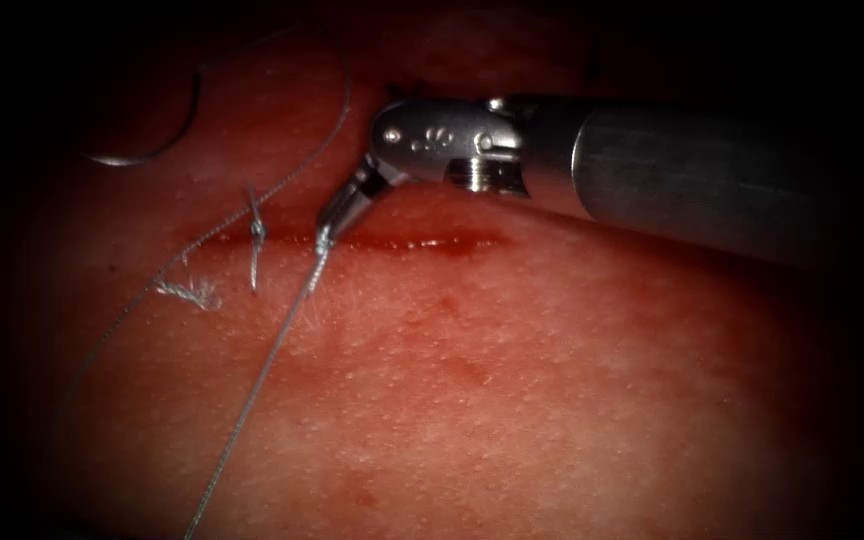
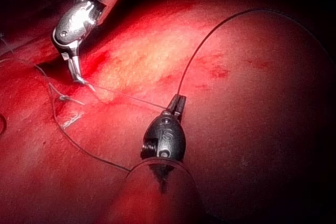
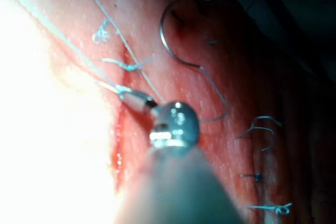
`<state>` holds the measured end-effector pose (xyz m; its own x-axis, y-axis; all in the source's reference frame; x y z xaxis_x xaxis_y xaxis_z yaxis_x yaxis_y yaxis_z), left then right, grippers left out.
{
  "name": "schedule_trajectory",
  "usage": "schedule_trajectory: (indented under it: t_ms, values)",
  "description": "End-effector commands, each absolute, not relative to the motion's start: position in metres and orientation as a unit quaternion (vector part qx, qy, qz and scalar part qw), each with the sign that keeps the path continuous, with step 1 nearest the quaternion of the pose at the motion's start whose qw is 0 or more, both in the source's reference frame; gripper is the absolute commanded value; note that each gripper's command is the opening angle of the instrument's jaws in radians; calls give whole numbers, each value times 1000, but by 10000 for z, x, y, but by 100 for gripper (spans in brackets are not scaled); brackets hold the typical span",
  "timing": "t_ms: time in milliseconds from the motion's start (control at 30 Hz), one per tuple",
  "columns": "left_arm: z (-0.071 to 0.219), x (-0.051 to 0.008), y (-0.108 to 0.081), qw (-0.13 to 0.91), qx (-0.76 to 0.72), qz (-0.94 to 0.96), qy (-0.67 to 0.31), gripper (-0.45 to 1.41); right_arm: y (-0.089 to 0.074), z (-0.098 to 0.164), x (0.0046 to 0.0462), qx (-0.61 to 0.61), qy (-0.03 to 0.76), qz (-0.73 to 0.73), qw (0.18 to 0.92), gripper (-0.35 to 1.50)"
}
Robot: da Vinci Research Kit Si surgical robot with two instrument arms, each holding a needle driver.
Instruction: Wound Closure
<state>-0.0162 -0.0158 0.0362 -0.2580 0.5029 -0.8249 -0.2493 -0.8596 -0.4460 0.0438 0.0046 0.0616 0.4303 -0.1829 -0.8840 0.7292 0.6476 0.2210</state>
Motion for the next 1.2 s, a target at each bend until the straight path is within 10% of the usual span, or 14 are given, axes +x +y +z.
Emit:
schedule_trajectory:
  t_ms: [33, 1200]
  values:
    - [365, -168, -160, 239, -561, 785, -113, -45, 58, 621, 446, 300, 448, -288, 791, -35]
    - [334, -186, -209, 211, -559, 792, -125, -45, 98, 670, 427, 209, 442, -129, 863, -35]
